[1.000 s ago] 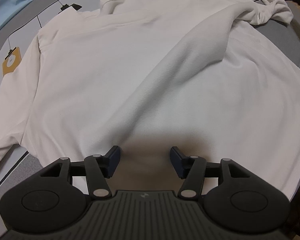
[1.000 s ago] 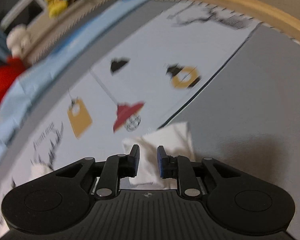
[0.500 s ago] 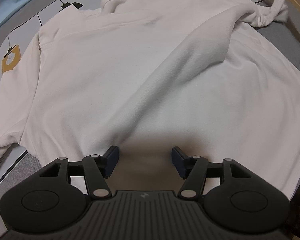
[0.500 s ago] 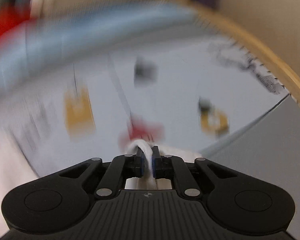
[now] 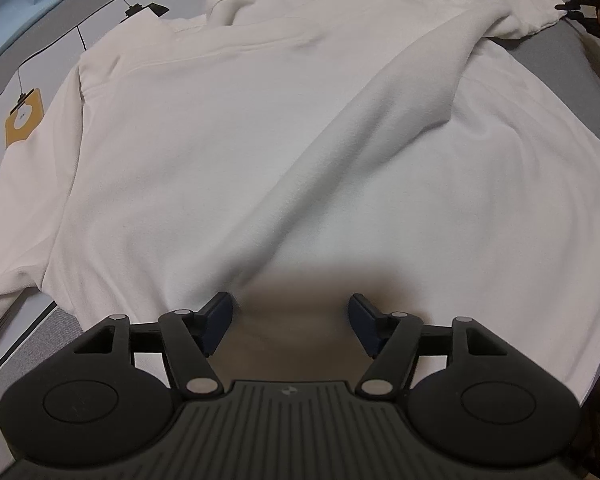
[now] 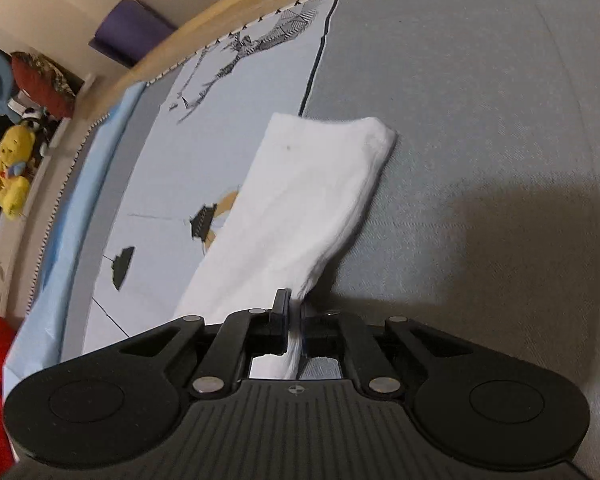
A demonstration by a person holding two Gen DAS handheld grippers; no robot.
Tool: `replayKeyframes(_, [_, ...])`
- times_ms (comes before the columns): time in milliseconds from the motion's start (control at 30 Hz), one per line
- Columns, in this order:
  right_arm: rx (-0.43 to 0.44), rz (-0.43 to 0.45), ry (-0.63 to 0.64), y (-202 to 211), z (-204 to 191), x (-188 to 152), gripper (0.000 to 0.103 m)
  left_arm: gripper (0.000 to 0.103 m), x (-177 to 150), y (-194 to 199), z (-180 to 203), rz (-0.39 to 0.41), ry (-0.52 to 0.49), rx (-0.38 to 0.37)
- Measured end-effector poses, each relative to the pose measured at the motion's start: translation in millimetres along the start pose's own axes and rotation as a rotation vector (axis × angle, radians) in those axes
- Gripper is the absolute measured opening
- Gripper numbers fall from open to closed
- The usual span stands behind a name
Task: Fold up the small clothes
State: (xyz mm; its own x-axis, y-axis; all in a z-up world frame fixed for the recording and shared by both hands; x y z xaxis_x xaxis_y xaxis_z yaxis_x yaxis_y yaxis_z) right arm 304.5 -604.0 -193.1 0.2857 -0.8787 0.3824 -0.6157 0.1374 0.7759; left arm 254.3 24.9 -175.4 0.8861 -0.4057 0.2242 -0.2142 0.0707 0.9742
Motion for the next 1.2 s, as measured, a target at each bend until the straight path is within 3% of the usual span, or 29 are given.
replayKeyframes(167, [0.014,0.101,0.085,14.7,-12.5,13.9,0.003,0.074,1.2,0.0,-0.5,-0.003,0.002,-0.001])
replayKeyframes(233, [-0.095,0.163,0.076,23.5,-3.0,21.4,0.003,0.075,1.7,0.9,-1.0,-0.004,0.007,-0.003])
replayKeyframes(333, [-0.235,0.133,0.016,19.4,18.1,19.4,0.003,0.074,1.6,3.6,-3.4,-0.002,0.003,-0.009])
replayKeyframes(467, [-0.252,0.115,0.082,24.1,4.1,17.3,0.011,0.073,0.5,12.4,-10.7,0.017,0.019,-0.042])
replayKeyframes(533, [-0.262,0.153,0.143,39.4,-11.5,14.8,0.029,0.073,0.4,23.4,-14.8,0.05,0.039,-0.07])
replayKeyframes(600, [-0.254,0.166,0.214,55.3,-31.8,2.1,0.031,0.073,-0.9,36.8,-19.6,0.093,0.07,-0.092])
replayKeyframes(700, [-0.16,0.132,0.314,81.1,-57.3,-21.9,0.031,0.07,-4.8,57.7,-25.1,0.162,0.125,-0.101])
replayKeyframes(800, [-0.036,0.046,0.43,102.9,-84.5,-53.8,0.031,0.065,-16.4,80.8,-27.0,0.219,0.16,-0.109])
replayKeyframes(900, [0.094,-0.107,0.573,125.4,-107.4,-99.2,0.028,0.058,-31.7,98.9,-25.6,0.227,0.199,-0.115])
replayKeyframes(933, [0.138,-0.177,0.629,132.8,-112.0,-119.2,0.027,0.053,-40.4,103.4,-27.6,0.219,0.218,-0.13])
replayKeyframes(1033, [0.262,-0.421,0.76,147.8,-111.5,-180.8,0.027,0.052,-70.5,107.0,-33.6,0.162,0.282,-0.14])
replayKeyframes(1100, [0.263,-0.559,0.854,152.7,-100.8,-218.5,0.027,0.052,-93.3,103.2,-37.3,0.11,0.317,-0.125])
replayKeyframes(1200, [0.168,-0.621,1.024,156.3,-86.7,-255.2,0.028,0.052,-127.9,97.6,-38.4,0.028,0.32,-0.102])
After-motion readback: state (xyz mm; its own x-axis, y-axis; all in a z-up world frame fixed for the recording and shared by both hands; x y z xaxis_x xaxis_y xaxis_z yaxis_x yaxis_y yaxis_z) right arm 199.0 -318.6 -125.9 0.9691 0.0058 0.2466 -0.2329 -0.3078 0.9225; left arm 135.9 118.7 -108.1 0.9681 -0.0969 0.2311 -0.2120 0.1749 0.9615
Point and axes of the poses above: each gripper's, at about its wrist camera, not at the fingertips, and y roughly against the way its jaws point, z to its right, x to its top, the point moved 3 cm from there along -y, roughly the way its jaws point, and after that the axes turned 5 degrees about y, right-handed, at the moved point
